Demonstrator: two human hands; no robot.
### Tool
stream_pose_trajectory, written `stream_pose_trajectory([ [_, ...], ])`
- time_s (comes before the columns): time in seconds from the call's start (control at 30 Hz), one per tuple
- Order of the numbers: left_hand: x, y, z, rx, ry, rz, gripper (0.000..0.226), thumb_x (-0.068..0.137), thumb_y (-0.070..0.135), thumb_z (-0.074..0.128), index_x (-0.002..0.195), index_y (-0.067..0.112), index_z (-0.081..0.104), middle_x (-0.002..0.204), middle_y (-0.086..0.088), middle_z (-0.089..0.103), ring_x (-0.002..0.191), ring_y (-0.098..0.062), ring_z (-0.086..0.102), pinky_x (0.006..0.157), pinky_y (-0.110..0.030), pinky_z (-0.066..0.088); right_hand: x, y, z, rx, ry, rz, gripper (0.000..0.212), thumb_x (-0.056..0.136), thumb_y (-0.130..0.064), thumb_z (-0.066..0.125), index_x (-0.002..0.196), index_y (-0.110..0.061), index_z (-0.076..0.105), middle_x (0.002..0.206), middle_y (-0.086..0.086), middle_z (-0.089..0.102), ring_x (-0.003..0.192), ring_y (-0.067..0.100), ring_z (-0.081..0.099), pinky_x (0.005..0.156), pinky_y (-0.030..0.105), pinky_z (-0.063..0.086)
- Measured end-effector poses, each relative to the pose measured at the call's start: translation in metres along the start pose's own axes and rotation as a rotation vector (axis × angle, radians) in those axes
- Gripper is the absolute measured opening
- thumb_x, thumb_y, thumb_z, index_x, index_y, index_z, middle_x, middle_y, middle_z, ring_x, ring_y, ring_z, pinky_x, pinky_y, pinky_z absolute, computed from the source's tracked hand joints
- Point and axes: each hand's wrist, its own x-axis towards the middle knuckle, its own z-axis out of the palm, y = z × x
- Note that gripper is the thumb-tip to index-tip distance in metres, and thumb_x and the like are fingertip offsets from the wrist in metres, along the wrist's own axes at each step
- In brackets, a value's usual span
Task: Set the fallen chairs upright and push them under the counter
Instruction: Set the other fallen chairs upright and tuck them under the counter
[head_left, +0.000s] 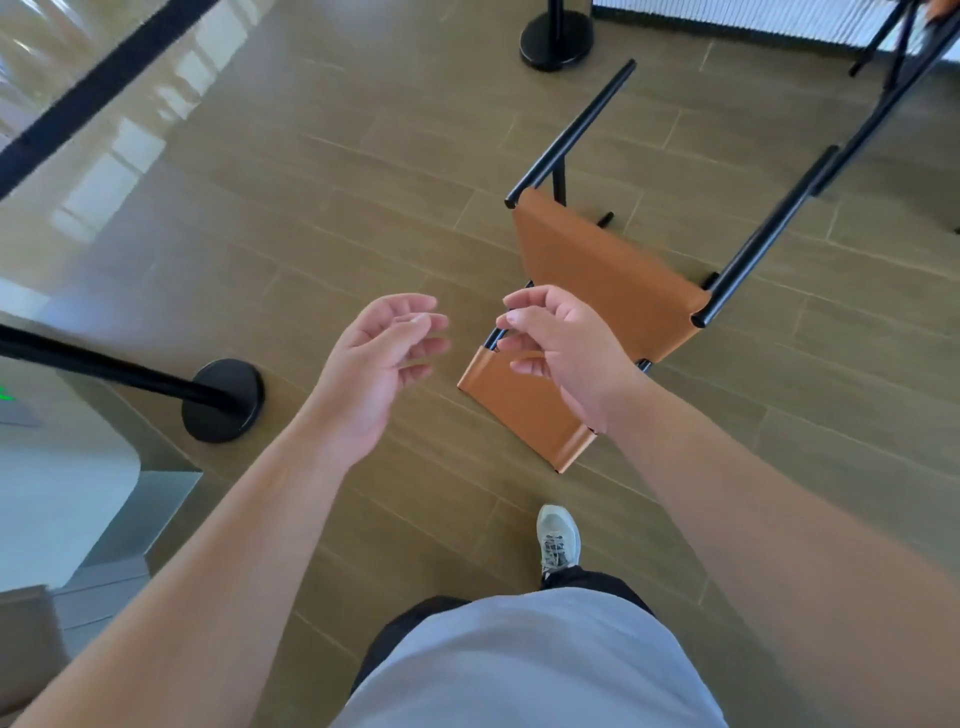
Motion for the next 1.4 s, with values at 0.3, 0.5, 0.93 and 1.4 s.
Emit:
stream_pose_trajectory([
  [0.3, 0.083, 0.018, -0.012, 0.072, -0.206, 0.005, 0.023, 0.085, 0.027, 0.058, 0.107, 0.025, 0.067, 0.107, 0.000, 0.072, 0.098, -0.017, 0.068, 0.079, -0.033, 0.047, 0.036, -0.001, 0.004, 0.028, 0.195, 0.000, 0.024, 0.082, -0.032, 0.059, 0.104, -0.027, 0.064, 0.113, 0.006, 0.068, 0.087, 0.008, 0.069, 0.072, 0.027, 0.054],
  [0.5, 0.155, 0.015, -0.042, 0.049, -0.432, -0.076, 0.019, 0.097, 0.017, 0.051, 0.109, 0.023, 0.064, 0.106, 0.000, 0.071, 0.098, -0.018, 0.066, 0.086, -0.038, 0.046, 0.066, 0.003, 0.033, 0.076, 0.441, -0.005, 0.021, 0.085, -0.030, 0.059, 0.104, -0.026, 0.065, 0.109, 0.004, 0.070, 0.086, 0.008, 0.069, 0.074, 0.029, 0.057],
  [0.93, 0.264, 0.014, -0.072, 0.152, -0.728, -0.147, 0.020, 0.099, 0.018, 0.046, 0.107, 0.026, 0.062, 0.104, 0.003, 0.071, 0.095, -0.015, 0.067, 0.085, -0.035, 0.045, 0.119, 0.015, 0.088, 0.241, 0.801, -0.016, 0.026, 0.077, -0.034, 0.060, 0.101, -0.029, 0.066, 0.105, -0.004, 0.071, 0.087, 0.008, 0.071, 0.072, 0.029, 0.054],
  [1.4, 0.314, -0.147, -0.017, 0.226, -0.691, -0.181, 0.025, 0.087, 0.029, 0.054, 0.112, 0.028, 0.060, 0.106, 0.004, 0.072, 0.093, -0.013, 0.068, 0.078, -0.031, 0.047, 0.181, 0.153, 0.014, 0.191, 0.783, 0.080, 0.025, 0.078, -0.031, 0.060, 0.103, -0.029, 0.065, 0.101, -0.006, 0.071, 0.086, 0.006, 0.070, 0.072, 0.027, 0.056],
])
